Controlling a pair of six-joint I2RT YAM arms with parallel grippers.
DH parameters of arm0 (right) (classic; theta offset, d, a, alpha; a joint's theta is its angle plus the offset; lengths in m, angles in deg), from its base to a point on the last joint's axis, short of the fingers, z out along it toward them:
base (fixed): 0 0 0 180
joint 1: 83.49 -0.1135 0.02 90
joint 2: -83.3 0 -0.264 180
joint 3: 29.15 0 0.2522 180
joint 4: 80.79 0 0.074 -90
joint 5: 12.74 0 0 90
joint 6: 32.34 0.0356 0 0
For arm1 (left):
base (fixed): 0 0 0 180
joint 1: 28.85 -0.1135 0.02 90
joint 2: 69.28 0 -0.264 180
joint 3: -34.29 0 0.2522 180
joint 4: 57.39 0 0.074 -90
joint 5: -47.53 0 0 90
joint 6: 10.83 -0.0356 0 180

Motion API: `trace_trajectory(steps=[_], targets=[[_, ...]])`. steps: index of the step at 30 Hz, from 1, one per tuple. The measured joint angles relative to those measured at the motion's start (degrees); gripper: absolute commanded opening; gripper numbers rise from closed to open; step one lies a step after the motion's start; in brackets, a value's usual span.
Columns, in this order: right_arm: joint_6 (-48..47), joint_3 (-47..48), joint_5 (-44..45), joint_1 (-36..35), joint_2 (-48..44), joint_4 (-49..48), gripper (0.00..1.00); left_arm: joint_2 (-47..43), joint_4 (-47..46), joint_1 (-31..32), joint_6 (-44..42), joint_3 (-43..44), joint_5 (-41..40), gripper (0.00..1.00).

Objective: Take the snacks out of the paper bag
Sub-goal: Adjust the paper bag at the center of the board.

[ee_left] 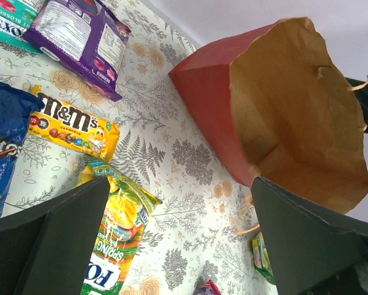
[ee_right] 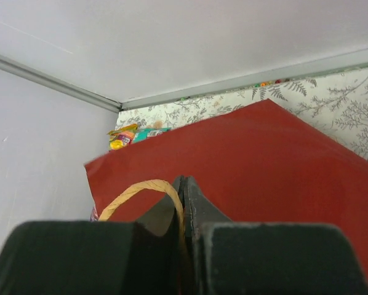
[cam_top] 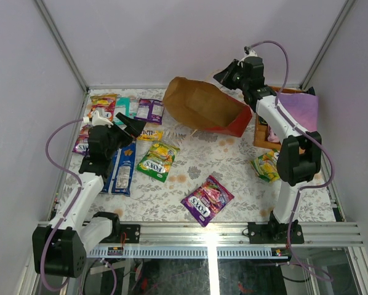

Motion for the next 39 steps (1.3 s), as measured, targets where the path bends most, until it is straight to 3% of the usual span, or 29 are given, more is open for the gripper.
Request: trace_trajectory(steps=[7,14,27,29,30,31,32,34,35,39], targets=[[-1.5,6.6,-0.2,1.1,2.8,0.4,0.00,0.2,0.0,0.0,-0.2,0.0,0.0,1.00],[-0.6,9.1,0.0,7.5,8.3,0.6,0.00,3.8,-0.5,-0.3,-0.2,0.5,0.7,1.00],[4.2,-5.6,7.6,14.9,4.4,-1.7,0.03,16.8,-6.8,2.3,2.1,2.8,3.2,1.00],[4.4,-6.7,8.9,15.1,3.2,-2.3,0.14,20.2,-7.2,5.1,2.1,5.1,3.1,1.00],[4.4,-6.9,9.4,15.3,2.7,-2.7,0.26,21.4,-7.5,6.3,2.1,6.1,3.0,1.00],[4.4,-7.1,9.3,15.4,2.4,-3.1,0.41,23.0,-7.8,7.7,2.1,7.5,3.0,1.00],[4.5,-7.1,9.2,15.5,2.2,-3.2,0.63,24.6,-8.1,8.9,2.1,9.0,2.9,1.00],[4.1,-7.1,8.3,15.6,1.8,-4.0,0.90,27.9,-8.7,10.7,2.1,12.0,2.9,1.00],[3.4,-7.1,7.2,15.7,1.7,-4.5,0.99,29.8,-8.9,11.6,2.1,13.9,2.9,1.00],[0.4,-6.6,3.6,15.7,0.5,-4.8,0.99,37.3,-10.3,13.7,2.2,20.8,3.2,1.00]])
